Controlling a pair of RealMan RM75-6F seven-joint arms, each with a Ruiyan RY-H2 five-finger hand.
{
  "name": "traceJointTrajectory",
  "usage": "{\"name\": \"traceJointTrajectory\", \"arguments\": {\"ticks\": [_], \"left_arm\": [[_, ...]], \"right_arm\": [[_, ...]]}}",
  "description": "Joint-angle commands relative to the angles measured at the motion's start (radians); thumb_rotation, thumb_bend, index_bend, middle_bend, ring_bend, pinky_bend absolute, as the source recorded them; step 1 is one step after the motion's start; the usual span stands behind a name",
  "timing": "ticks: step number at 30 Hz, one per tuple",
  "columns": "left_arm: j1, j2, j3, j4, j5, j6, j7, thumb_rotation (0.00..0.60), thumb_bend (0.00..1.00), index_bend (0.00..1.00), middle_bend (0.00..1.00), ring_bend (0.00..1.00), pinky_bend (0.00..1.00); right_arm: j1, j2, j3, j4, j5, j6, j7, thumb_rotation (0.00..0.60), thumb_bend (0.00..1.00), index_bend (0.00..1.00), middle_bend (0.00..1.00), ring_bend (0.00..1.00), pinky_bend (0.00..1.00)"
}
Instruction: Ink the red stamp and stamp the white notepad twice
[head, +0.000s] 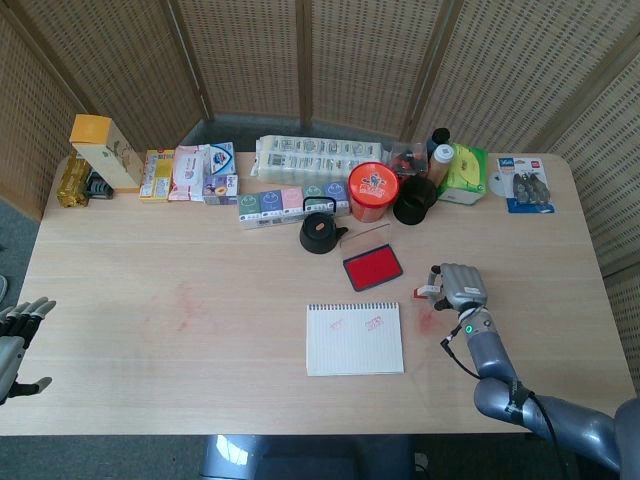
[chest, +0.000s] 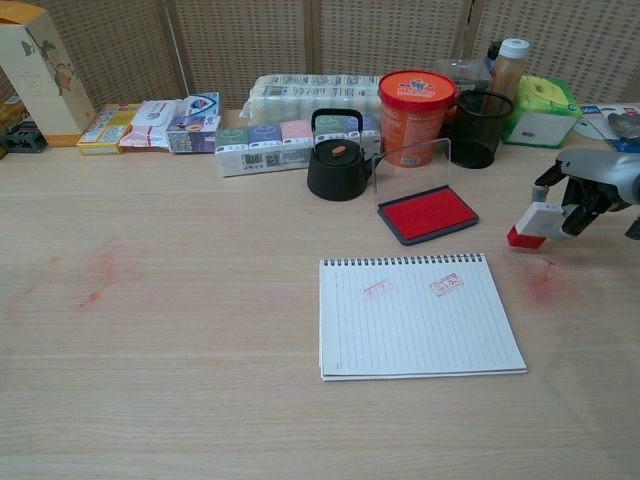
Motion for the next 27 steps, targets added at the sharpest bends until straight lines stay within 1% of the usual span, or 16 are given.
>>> {"name": "traceJointTrajectory", "arguments": {"ticks": [1, 9, 13, 17, 20, 27], "left_arm": [[0.000, 0.000, 0.001, 0.000, 0.002, 0.001, 0.000, 0.600, 0.00, 0.00, 0.00, 0.00, 0.01], [0.002, 0.001, 0.001, -0.002, 0.004, 0.004, 0.000, 0.600, 0.00, 0.00, 0.00, 0.00, 0.01], [0.002, 0.000, 0.002, -0.002, 0.005, 0.004, 0.000, 0.600, 0.00, 0.00, 0.00, 0.00, 0.01], [0.002, 0.001, 0.003, -0.002, 0.008, 0.007, 0.000, 0.600, 0.00, 0.00, 0.00, 0.00, 0.01], [0.003, 0.002, 0.003, -0.003, 0.008, 0.008, -0.002, 0.600, 0.00, 0.00, 0.00, 0.00, 0.01], [0.003, 0.003, 0.003, -0.003, 0.010, 0.009, -0.005, 0.600, 0.00, 0.00, 0.00, 0.00, 0.01]], "right_arm": [[-0.001, 0.000, -0.003, 0.003, 0.001, -0.004, -0.003, 0.600, 0.47, 0.56, 1.00, 1.00, 1.00], [0.000, 0.007, -0.006, 0.002, -0.001, -0.010, -0.011, 0.600, 0.43, 0.52, 1.00, 1.00, 1.00], [0.002, 0.013, -0.008, -0.004, 0.001, -0.011, -0.021, 0.600, 0.43, 0.47, 1.00, 1.00, 1.00], [0.003, 0.015, -0.016, -0.004, 0.007, -0.015, -0.035, 0.600, 0.38, 0.44, 1.00, 1.00, 1.00], [0.005, 0.015, -0.022, -0.001, 0.015, -0.019, -0.046, 0.600, 0.36, 0.43, 1.00, 1.00, 1.00], [0.008, 0.023, -0.021, -0.014, 0.022, -0.013, -0.058, 0.600, 0.36, 0.43, 1.00, 1.00, 1.00]]}}
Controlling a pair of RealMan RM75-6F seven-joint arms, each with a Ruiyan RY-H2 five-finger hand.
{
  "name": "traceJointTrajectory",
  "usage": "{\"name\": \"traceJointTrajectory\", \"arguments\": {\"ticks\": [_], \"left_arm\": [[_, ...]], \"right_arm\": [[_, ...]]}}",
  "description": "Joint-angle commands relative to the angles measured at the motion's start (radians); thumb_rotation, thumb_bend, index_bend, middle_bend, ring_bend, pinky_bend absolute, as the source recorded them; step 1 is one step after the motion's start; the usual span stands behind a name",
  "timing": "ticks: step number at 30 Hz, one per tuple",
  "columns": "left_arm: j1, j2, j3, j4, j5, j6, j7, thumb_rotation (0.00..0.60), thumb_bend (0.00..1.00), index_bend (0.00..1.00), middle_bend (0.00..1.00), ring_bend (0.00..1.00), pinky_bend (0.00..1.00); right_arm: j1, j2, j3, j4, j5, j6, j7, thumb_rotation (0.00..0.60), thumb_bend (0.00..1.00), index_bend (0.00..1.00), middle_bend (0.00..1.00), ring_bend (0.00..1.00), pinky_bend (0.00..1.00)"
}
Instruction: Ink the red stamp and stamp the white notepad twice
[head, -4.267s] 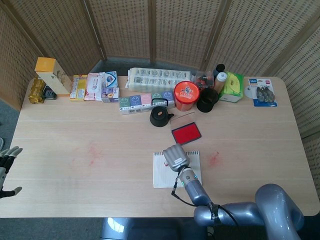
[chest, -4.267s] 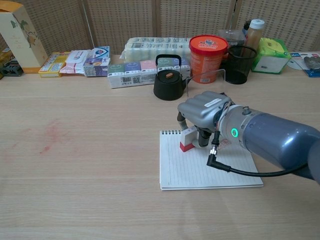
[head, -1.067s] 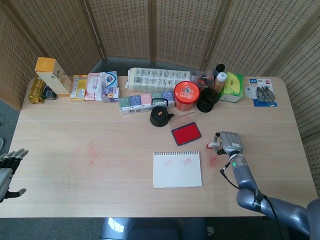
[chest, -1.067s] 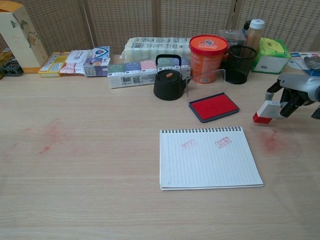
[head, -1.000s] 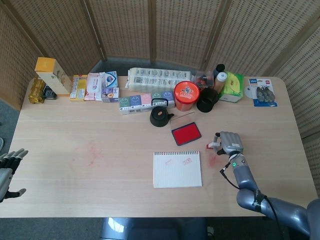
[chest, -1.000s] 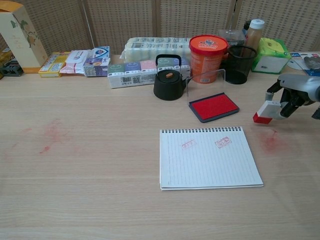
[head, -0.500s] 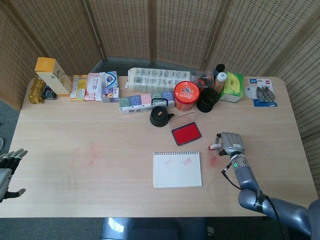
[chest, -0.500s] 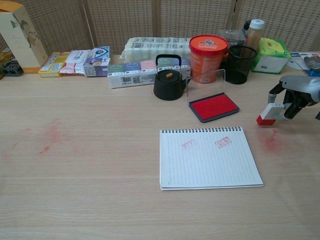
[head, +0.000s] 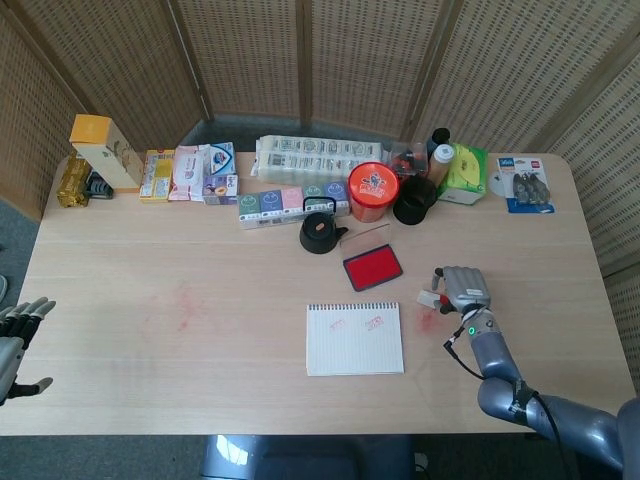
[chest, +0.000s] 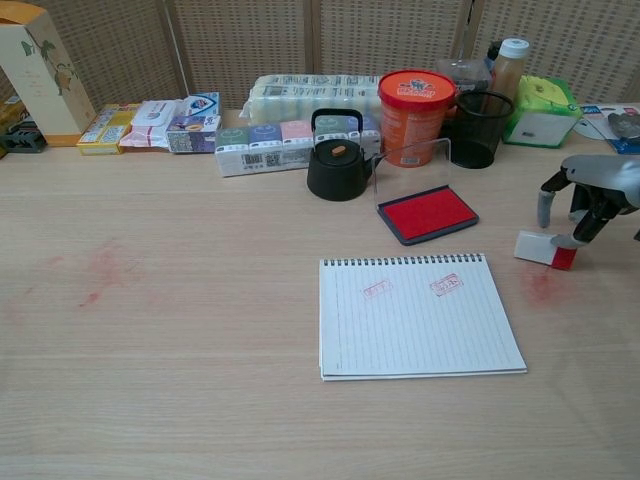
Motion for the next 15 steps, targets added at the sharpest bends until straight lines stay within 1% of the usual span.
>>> {"name": "traceJointTrajectory", "arguments": {"ticks": [1, 15], "left_arm": [[0.000, 0.000, 0.000, 0.000, 0.001, -0.001, -0.001, 0.600, 0.00, 0.00, 0.00, 0.00, 0.01], [0.001, 0.003, 0.002, -0.001, 0.008, 0.004, -0.008, 0.600, 0.00, 0.00, 0.00, 0.00, 0.01]], "right_arm": [[0.001, 0.007, 0.001, -0.011, 0.000, 0.006, -0.005, 0.600, 0.36, 0.43, 1.00, 1.00, 1.00], [-0.007, 0.053, 0.005, -0.080, -0.009, 0.031, -0.004, 0.600, 0.36, 0.43, 1.00, 1.00, 1.00]]}}
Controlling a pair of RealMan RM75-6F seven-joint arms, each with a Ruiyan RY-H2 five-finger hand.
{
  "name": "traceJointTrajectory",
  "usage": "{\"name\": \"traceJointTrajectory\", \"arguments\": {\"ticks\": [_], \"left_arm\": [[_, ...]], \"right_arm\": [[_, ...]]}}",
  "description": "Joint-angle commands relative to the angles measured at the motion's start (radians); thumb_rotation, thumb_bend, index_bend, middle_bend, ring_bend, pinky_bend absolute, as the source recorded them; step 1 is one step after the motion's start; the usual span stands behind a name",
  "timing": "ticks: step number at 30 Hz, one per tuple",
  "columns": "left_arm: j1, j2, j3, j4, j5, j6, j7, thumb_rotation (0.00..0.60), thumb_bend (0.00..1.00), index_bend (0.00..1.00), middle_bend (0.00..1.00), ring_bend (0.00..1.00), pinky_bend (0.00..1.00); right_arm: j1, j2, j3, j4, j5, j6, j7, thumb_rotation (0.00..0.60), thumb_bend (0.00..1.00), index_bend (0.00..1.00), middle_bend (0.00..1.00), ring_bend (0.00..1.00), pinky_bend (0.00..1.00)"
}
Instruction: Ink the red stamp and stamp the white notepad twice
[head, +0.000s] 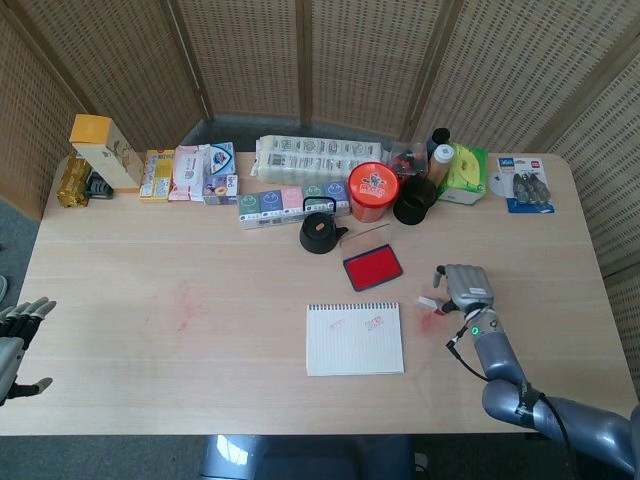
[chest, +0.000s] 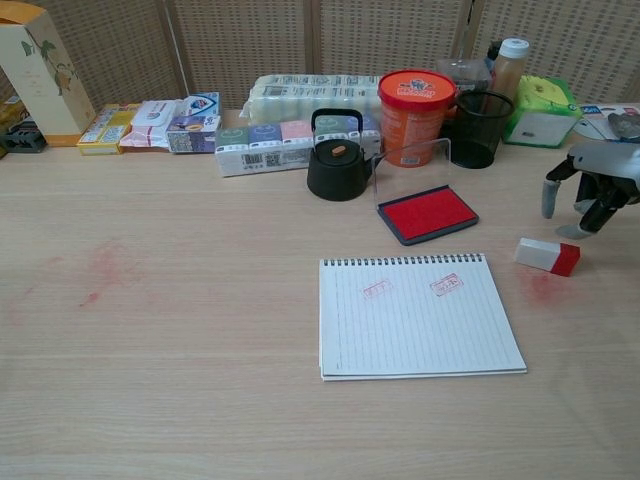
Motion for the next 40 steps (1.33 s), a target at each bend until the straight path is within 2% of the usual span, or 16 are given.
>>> {"name": "traceJointTrajectory", "arguments": {"ticks": [1, 3, 6, 9, 12, 14, 17, 18, 20, 22, 24, 27, 30, 36, 40], "left_arm": [[0.001, 0.001, 0.000, -0.001, 0.001, 0.002, -0.001, 0.600, 0.00, 0.00, 0.00, 0.00, 0.01], [0.001, 0.002, 0.000, -0.002, 0.002, 0.004, -0.004, 0.600, 0.00, 0.00, 0.00, 0.00, 0.01], [0.003, 0.005, 0.001, -0.002, 0.005, 0.007, -0.008, 0.600, 0.00, 0.00, 0.00, 0.00, 0.01], [0.003, 0.007, 0.001, -0.003, 0.008, 0.009, -0.014, 0.600, 0.00, 0.00, 0.00, 0.00, 0.01], [0.005, 0.010, 0.002, -0.003, 0.014, 0.015, -0.020, 0.600, 0.00, 0.00, 0.00, 0.00, 0.01], [0.006, 0.012, 0.002, -0.003, 0.019, 0.019, -0.026, 0.600, 0.00, 0.00, 0.00, 0.00, 0.01], [0.008, 0.016, 0.003, -0.004, 0.026, 0.027, -0.034, 0.600, 0.00, 0.00, 0.00, 0.00, 0.01], [0.009, 0.017, 0.003, -0.004, 0.028, 0.029, -0.036, 0.600, 0.00, 0.00, 0.00, 0.00, 0.01], [0.011, 0.020, 0.004, -0.005, 0.034, 0.035, -0.039, 0.600, 0.00, 0.00, 0.00, 0.00, 0.01], [0.014, 0.022, 0.006, -0.007, 0.039, 0.042, -0.040, 0.600, 0.00, 0.00, 0.00, 0.00, 0.01], [0.018, 0.023, 0.006, -0.008, 0.041, 0.051, -0.036, 0.600, 0.00, 0.00, 0.00, 0.00, 0.01], [0.028, 0.027, 0.002, -0.012, 0.029, 0.067, -0.010, 0.600, 0.00, 0.00, 0.00, 0.00, 0.01], [0.038, 0.030, -0.002, -0.025, 0.020, 0.085, 0.017, 0.600, 0.00, 0.00, 0.00, 0.00, 0.01], [0.049, 0.032, 0.006, -0.036, 0.047, 0.109, 0.025, 0.600, 0.00, 0.00, 0.00, 0.00, 0.01], [0.057, 0.031, 0.011, -0.038, 0.068, 0.128, 0.026, 0.600, 0.00, 0.00, 0.00, 0.00, 0.01]], "right_arm": [[-0.002, 0.009, 0.003, -0.015, -0.007, 0.006, 0.006, 0.600, 0.36, 0.43, 1.00, 1.00, 1.00], [-0.005, 0.020, 0.011, -0.036, -0.015, 0.012, 0.017, 0.600, 0.36, 0.43, 1.00, 0.99, 1.00], [-0.012, 0.057, 0.024, -0.100, -0.053, 0.030, 0.039, 0.600, 0.33, 0.43, 0.99, 0.93, 1.00], [-0.036, 0.107, 0.035, -0.185, -0.153, 0.084, 0.077, 0.600, 0.28, 0.40, 0.87, 0.78, 0.98], [-0.072, 0.146, 0.029, -0.239, -0.275, 0.148, 0.122, 0.600, 0.24, 0.37, 0.63, 0.55, 0.86], [-0.100, 0.168, 0.010, -0.253, -0.383, 0.202, 0.147, 0.600, 0.21, 0.35, 0.46, 0.38, 0.74], [-0.140, 0.194, -0.034, -0.247, -0.539, 0.266, 0.192, 0.600, 0.14, 0.31, 0.29, 0.20, 0.56], [-0.149, 0.201, -0.046, -0.247, -0.571, 0.279, 0.202, 0.598, 0.12, 0.31, 0.26, 0.17, 0.51], [-0.171, 0.218, -0.072, -0.245, -0.646, 0.312, 0.228, 0.555, 0.06, 0.29, 0.19, 0.10, 0.40], [-0.196, 0.233, -0.099, -0.241, -0.725, 0.359, 0.248, 0.504, 0.02, 0.27, 0.14, 0.06, 0.32], [-0.221, 0.241, -0.118, -0.244, -0.779, 0.405, 0.255, 0.483, 0.00, 0.26, 0.13, 0.04, 0.29], [-0.264, 0.245, -0.139, -0.258, -0.830, 0.474, 0.255, 0.473, 0.00, 0.24, 0.10, 0.01, 0.23], [-0.316, 0.231, -0.147, -0.260, -0.857, 0.558, 0.199, 0.473, 0.00, 0.21, 0.07, 0.00, 0.17], [-0.408, 0.172, -0.118, -0.283, -0.784, 0.680, -0.017, 0.478, 0.00, 0.18, 0.02, 0.00, 0.10], [-0.438, 0.172, -0.111, -0.308, -0.751, 0.695, -0.038, 0.477, 0.00, 0.18, 0.01, 0.00, 0.10]]}}
